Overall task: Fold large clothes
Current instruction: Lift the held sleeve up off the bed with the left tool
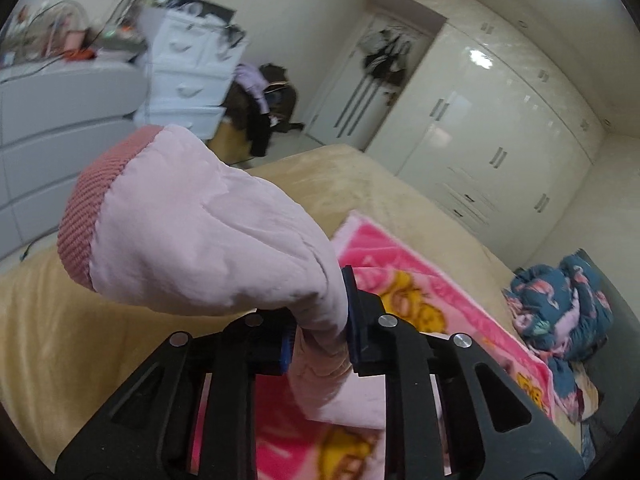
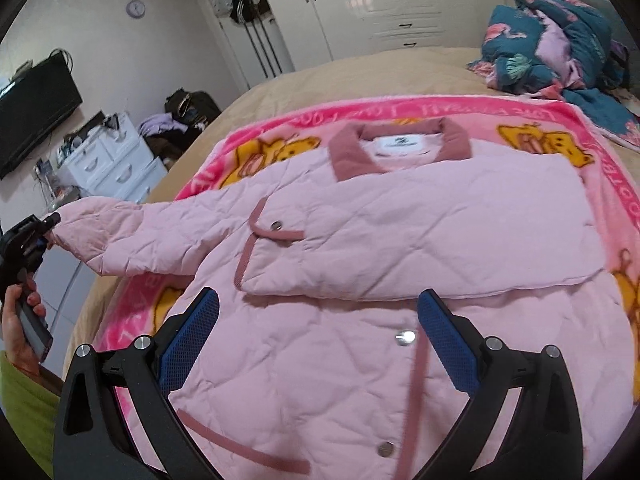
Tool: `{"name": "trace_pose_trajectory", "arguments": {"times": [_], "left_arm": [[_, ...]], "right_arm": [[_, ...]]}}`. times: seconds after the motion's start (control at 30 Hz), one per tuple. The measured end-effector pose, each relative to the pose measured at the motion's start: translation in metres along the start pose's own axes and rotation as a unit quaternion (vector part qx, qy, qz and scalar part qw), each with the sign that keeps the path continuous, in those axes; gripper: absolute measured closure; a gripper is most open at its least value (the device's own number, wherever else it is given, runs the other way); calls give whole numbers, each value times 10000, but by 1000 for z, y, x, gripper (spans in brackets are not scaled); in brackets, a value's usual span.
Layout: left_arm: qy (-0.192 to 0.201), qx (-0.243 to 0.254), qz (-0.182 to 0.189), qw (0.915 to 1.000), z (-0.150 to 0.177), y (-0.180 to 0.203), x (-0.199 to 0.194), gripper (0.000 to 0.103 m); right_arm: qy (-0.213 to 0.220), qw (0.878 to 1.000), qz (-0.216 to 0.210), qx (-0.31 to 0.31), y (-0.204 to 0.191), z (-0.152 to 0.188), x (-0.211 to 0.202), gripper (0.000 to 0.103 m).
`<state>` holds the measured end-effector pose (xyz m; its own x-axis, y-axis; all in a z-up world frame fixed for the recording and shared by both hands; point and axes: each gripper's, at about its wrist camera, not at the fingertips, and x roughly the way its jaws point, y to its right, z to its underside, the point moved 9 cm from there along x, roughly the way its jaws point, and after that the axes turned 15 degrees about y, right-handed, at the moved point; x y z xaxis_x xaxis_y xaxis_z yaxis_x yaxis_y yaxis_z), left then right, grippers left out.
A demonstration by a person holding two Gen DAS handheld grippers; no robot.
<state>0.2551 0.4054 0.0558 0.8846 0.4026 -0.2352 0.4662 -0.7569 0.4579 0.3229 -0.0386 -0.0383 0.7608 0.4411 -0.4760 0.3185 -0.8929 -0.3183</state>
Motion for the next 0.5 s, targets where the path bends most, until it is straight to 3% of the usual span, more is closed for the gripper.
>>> {"name": "trace_pose_trajectory", "arguments": {"times": [0.5], "left_arm": [[185,827,676,9941,-18,129,-29,92]], "right_arm": [[547,9974,179,443,60,-28,-72,4]]}}
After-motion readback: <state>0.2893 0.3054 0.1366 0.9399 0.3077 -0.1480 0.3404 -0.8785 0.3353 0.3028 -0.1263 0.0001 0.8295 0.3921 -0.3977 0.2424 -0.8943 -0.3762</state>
